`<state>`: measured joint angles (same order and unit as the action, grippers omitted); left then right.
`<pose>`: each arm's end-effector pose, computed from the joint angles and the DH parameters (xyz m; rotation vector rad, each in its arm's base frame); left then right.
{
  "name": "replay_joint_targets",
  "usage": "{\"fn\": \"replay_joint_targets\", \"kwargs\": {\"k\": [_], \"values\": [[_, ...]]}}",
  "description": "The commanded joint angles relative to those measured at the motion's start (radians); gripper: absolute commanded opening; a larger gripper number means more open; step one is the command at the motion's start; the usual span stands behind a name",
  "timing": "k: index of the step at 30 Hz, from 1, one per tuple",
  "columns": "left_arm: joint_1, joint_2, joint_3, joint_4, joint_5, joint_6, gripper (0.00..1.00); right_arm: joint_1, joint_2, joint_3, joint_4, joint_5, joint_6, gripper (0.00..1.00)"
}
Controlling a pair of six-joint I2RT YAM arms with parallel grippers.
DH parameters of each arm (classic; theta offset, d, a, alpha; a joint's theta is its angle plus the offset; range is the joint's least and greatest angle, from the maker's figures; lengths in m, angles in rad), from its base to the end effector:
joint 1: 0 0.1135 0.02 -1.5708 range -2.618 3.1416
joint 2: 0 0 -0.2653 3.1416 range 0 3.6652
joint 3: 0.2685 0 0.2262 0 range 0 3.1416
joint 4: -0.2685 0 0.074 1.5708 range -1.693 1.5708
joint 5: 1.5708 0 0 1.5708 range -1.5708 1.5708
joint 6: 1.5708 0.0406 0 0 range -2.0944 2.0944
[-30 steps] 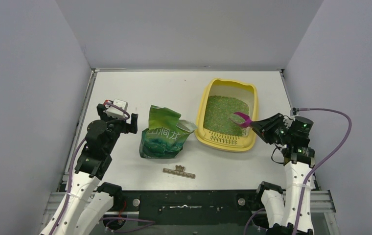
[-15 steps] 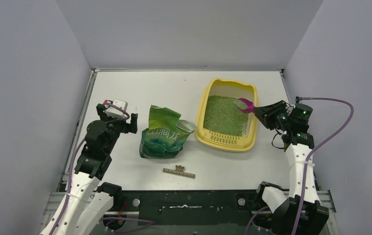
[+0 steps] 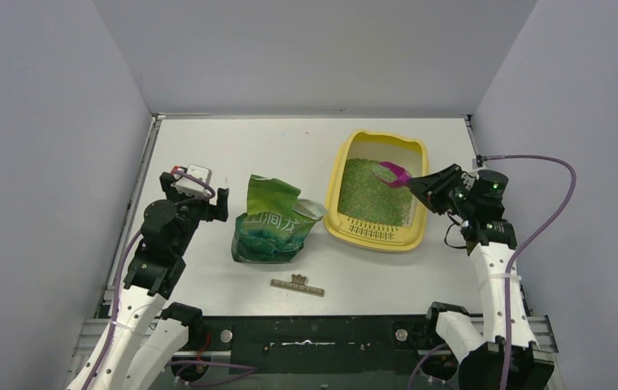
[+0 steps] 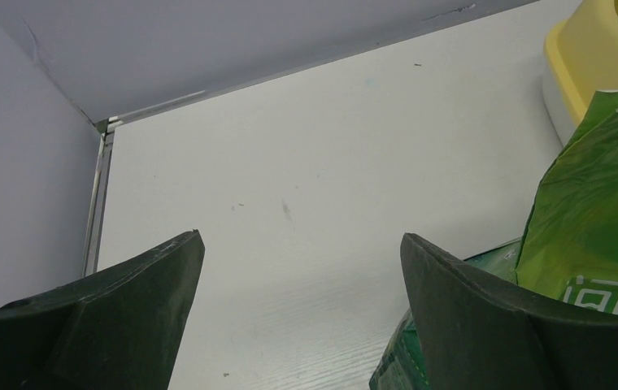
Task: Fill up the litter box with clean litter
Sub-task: Pour the cat litter into the litter box.
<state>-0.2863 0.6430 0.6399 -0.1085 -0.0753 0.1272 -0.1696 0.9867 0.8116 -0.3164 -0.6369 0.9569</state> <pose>0.1349 -0.0365 0.3192 0.2898 1.6572 -0.0563 0.1942 -0.0088 0.3056 0.7754 2.0092 1.1287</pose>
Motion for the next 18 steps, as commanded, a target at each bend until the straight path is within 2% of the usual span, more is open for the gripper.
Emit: {"fn": "replay_joint_targets", "kwargs": {"k": [1, 8, 14, 18], "values": [[0.007, 0.003, 0.030, 0.059, -0.005, 0.004, 0.90, -0.010, -0.136, -0.024, -0.083, 0.010, -0.037, 0.00], [0.009, 0.003, 0.030, 0.059, -0.005, 0.003, 0.90, -0.066, -0.317, -0.026, -0.299, 0.128, -0.114, 0.00], [0.009, 0.000, 0.030, 0.058, 0.000, 0.002, 0.90, -0.077, -0.321, 0.105, -0.444, 0.253, -0.211, 0.00], [0.008, -0.001, 0.030, 0.058, 0.002, 0.000, 0.90, -0.076, -0.318, 0.152, -0.454, 0.274, -0.246, 0.00]]}}
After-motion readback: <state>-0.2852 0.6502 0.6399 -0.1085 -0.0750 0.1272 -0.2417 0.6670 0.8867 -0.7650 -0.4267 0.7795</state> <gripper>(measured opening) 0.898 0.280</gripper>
